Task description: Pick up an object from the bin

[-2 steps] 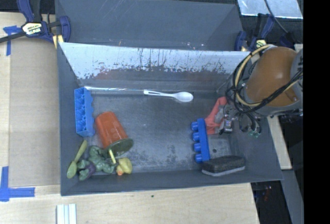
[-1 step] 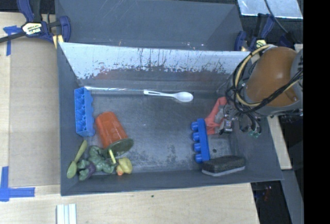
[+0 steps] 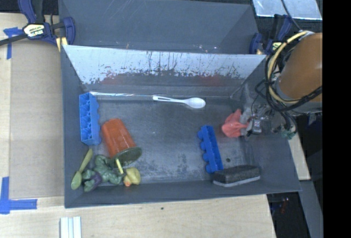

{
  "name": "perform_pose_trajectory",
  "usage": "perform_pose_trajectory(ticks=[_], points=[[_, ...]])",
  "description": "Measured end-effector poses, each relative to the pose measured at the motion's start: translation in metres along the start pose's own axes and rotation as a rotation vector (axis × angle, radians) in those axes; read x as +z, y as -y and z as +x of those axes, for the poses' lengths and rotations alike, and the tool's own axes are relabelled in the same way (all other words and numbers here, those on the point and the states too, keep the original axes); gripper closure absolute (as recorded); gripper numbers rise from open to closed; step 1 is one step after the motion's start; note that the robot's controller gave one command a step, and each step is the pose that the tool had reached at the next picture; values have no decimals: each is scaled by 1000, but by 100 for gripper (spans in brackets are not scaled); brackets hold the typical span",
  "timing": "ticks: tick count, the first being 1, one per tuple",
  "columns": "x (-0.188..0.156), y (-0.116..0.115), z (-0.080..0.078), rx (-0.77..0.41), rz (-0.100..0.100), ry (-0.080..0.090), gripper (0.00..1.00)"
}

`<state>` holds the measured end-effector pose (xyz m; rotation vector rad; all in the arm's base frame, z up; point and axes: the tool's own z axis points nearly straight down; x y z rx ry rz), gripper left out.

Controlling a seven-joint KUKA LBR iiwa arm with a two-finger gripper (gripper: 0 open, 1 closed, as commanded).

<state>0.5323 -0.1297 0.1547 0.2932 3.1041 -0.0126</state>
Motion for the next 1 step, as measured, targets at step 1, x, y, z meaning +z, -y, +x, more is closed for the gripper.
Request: perform_pose_trajectory(ticks=[1], points=[[-53, -5, -10, 2, 0, 3, 100]])
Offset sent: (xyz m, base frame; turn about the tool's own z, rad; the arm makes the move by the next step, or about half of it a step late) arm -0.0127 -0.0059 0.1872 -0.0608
